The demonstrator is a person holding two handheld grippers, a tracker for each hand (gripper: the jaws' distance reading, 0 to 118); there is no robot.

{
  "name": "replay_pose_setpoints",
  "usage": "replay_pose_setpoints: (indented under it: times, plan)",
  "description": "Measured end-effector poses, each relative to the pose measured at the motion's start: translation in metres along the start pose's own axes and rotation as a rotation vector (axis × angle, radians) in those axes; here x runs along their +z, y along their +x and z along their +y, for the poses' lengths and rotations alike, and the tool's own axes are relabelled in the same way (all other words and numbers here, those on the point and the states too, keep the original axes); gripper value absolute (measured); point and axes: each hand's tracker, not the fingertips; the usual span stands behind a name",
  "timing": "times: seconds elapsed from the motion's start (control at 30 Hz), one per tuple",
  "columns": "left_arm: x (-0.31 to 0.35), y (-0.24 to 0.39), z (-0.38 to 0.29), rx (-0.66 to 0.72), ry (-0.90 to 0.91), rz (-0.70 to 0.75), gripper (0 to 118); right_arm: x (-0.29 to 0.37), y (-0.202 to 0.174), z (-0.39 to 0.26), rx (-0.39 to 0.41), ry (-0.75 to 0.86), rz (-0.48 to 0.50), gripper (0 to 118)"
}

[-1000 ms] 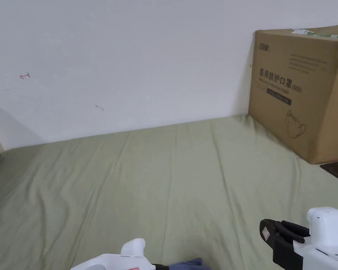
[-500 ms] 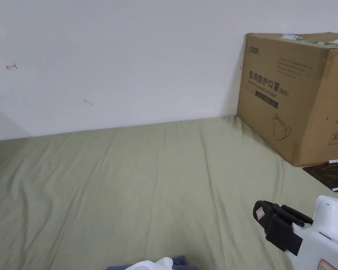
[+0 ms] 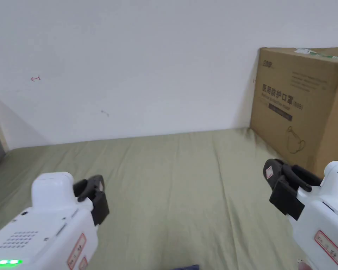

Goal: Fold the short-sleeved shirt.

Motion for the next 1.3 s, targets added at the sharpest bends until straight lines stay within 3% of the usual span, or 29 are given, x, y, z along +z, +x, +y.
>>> replay_pose_setpoints:
  times: [0.13,0.27,0.37,0.57,0.67,0.8,0.87,0.97,1.03,1.1,1.13,1.2,1.3]
  plan:
    - [0.009,-0.010,-0.007,-0.086,0.074,0.130,0,-0.012,-0.010,-0.019,0.089,0.114,-0.008,7]
    - [0.000,-0.018,-0.033,-0.104,0.048,0.151,0,-0.032,-0.013,-0.038,0.160,-0.019,-0.130,7]
    - [0.002,-0.019,-0.043,-0.080,0.018,0.169,0,-0.022,-0.007,-0.039,0.048,0.032,-0.097,7]
    - [-0.002,-0.014,-0.040,-0.066,0.022,0.152,0,-0.023,-0.004,-0.030,0.087,0.004,-0.113,7]
    - [0.003,-0.014,-0.038,-0.048,0.026,0.137,0,-0.020,0.000,-0.032,-0.004,-0.029,-0.019,7]
    - [0.011,-0.025,-0.045,0.070,-0.098,-0.029,0,-0.038,0.016,-0.076,-0.306,-0.442,0.240,7]
    - [0.014,-0.030,-0.057,0.032,-0.159,0.032,0,-0.057,0.021,-0.115,-0.392,-0.715,0.290,7]
    - [0.015,-0.039,-0.076,0.033,-0.223,0.025,0,-0.075,0.022,-0.181,-0.418,-1.078,0.216,7]
    - [0.012,-0.044,-0.088,0.058,-0.297,0.022,0,-0.078,0.024,-0.219,-0.364,-1.208,0.200,7]
    - [0.009,-0.054,-0.097,0.100,-0.367,0.000,0,-0.077,0.029,-0.240,-0.270,-1.257,0.123,7]
    - [0.005,-0.061,-0.102,0.158,-0.418,-0.050,0,-0.077,0.035,-0.248,-0.261,-1.280,0.119,7]
    - [-0.004,-0.079,-0.115,0.303,-0.509,-0.163,0,-0.071,0.045,-0.251,-0.375,-1.223,0.172,7]
    - [-0.032,-0.114,-0.142,0.585,-0.726,-0.369,2,-0.076,0.046,-0.248,-0.363,-1.254,0.157,7]
